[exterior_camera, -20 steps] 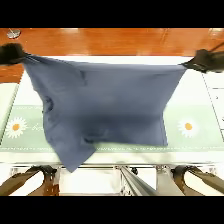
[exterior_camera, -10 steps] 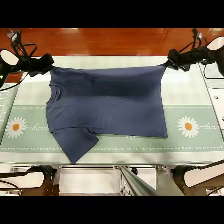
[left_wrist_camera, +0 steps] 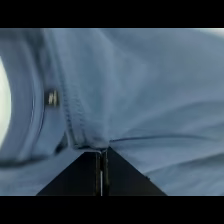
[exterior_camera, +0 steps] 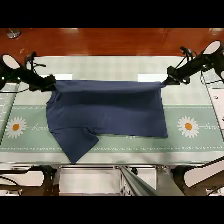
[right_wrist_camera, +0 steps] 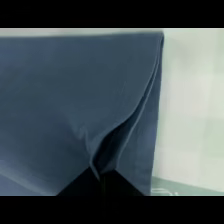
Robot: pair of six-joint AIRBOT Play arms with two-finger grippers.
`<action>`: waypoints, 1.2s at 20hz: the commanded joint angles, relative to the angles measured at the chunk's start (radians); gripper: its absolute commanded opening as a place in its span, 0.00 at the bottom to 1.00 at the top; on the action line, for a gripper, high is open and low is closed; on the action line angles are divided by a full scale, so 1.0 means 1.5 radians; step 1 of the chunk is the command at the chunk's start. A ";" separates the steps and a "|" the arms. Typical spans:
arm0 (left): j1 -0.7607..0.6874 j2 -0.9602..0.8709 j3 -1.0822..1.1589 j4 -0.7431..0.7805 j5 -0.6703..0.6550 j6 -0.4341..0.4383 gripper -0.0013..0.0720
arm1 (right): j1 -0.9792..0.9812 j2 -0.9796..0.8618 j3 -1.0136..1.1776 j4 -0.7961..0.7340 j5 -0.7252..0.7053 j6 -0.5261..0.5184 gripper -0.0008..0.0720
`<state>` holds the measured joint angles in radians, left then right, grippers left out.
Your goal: Fold the shirts.
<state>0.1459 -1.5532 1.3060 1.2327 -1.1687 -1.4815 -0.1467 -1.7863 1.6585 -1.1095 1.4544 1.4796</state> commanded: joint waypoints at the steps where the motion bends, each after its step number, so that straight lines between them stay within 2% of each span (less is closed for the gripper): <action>1: 0.005 -0.025 -0.033 0.008 -0.048 0.022 0.05 | 0.019 -0.001 -0.065 -0.019 -0.029 0.003 0.07; 2: 0.006 -0.032 -0.032 0.008 -0.054 0.016 0.12 | 0.022 -0.001 -0.081 -0.018 -0.051 0.038 0.40; 3: 0.007 -0.033 -0.027 0.009 -0.069 0.008 0.62 | 0.021 -0.001 -0.083 -0.012 -0.055 0.051 0.90; 4: 0.008 -0.033 -0.018 0.011 -0.093 0.005 0.97 | 0.017 0.003 -0.076 -0.010 -0.039 0.051 0.86; 6: 0.018 -0.021 -0.010 0.022 -0.150 0.022 0.98 | -0.004 0.030 -0.069 -0.027 0.010 0.041 0.86; 8: 0.045 0.009 -0.036 0.036 -0.193 0.043 0.98 | -0.031 0.079 -0.080 -0.093 0.061 0.026 0.86; 10: 0.093 0.060 -0.117 0.033 -0.193 0.054 0.98 | -0.073 0.163 -0.158 -0.123 0.040 0.012 0.86; 13: 0.182 0.145 -0.291 0.013 -0.169 0.054 0.98 | -0.122 0.317 -0.394 -0.030 -0.111 -0.006 0.86; 15: 0.229 0.205 -0.385 -0.068 -0.127 0.075 0.98 | -0.126 0.412 -0.564 0.063 -0.220 -0.037 0.86; 16: 0.246 0.233 -0.422 -0.106 -0.106 0.086 0.98 | -0.125 0.443 -0.625 0.112 -0.243 -0.062 0.86; 19: 0.267 0.278 -0.489 -0.129 -0.068 0.085 0.98 | -0.125 0.495 -0.735 0.218 -0.240 -0.138 0.86; 21: 0.266 0.287 -0.526 -0.188 -0.057 0.114 0.98 | -0.125 0.508 -0.767 0.228 -0.234 -0.153 0.86; 24: 0.248 0.288 -0.589 -0.206 -0.015 0.115 0.98 | -0.125 0.508 -0.778 0.231 -0.229 -0.157 0.86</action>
<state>0.5243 -1.1397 0.5148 0.9848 -1.2625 -1.3308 -0.3328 -1.0492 0.5480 -0.8131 1.1202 1.2778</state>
